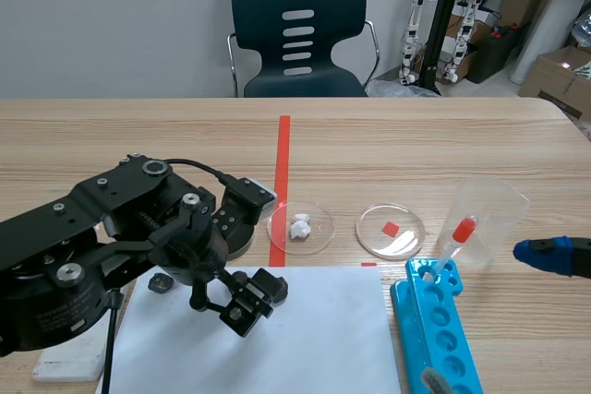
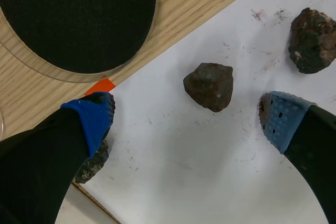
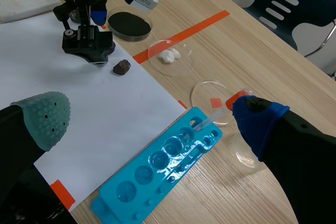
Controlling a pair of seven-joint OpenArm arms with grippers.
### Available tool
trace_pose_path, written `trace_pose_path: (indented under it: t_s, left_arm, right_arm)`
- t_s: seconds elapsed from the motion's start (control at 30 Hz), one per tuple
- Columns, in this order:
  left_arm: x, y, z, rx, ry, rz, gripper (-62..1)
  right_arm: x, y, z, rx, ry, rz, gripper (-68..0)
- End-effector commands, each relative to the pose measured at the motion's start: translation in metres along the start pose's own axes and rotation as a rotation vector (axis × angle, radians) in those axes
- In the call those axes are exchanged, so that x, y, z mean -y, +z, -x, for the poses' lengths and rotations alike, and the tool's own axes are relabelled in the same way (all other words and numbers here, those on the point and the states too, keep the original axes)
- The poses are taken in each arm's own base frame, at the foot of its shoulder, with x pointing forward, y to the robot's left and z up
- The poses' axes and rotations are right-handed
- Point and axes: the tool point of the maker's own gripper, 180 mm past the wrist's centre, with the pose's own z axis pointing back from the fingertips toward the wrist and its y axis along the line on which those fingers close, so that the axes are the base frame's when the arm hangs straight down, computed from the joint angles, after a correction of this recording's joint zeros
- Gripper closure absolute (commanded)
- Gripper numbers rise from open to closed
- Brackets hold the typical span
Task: Pick up the middle mineral with the left hand
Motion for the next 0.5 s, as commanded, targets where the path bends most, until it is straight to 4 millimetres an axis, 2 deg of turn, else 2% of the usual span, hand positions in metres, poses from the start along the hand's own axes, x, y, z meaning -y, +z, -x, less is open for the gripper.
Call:
trace_pose_path:
  t_s: [0.0, 0.27, 0.47]
  left_arm:
    - [0.011, 0.004, -0.011, 0.031, -0.029, 0.018, -57.3]
    - [0.019, 0.000, -0.012, 0.028, -0.048, 0.026, -48.8]
    - [0.016, 0.003, -0.021, 0.043, -0.047, 0.021, -48.8]
  right_arm:
    - [0.004, -0.001, -0.006, 0.023, 0.008, 0.006, -65.5]
    - [0.004, -0.001, -0.006, 0.023, 0.008, 0.006, -65.5]
    - [0.004, -0.001, -0.006, 0.023, 0.008, 0.006, -65.5]
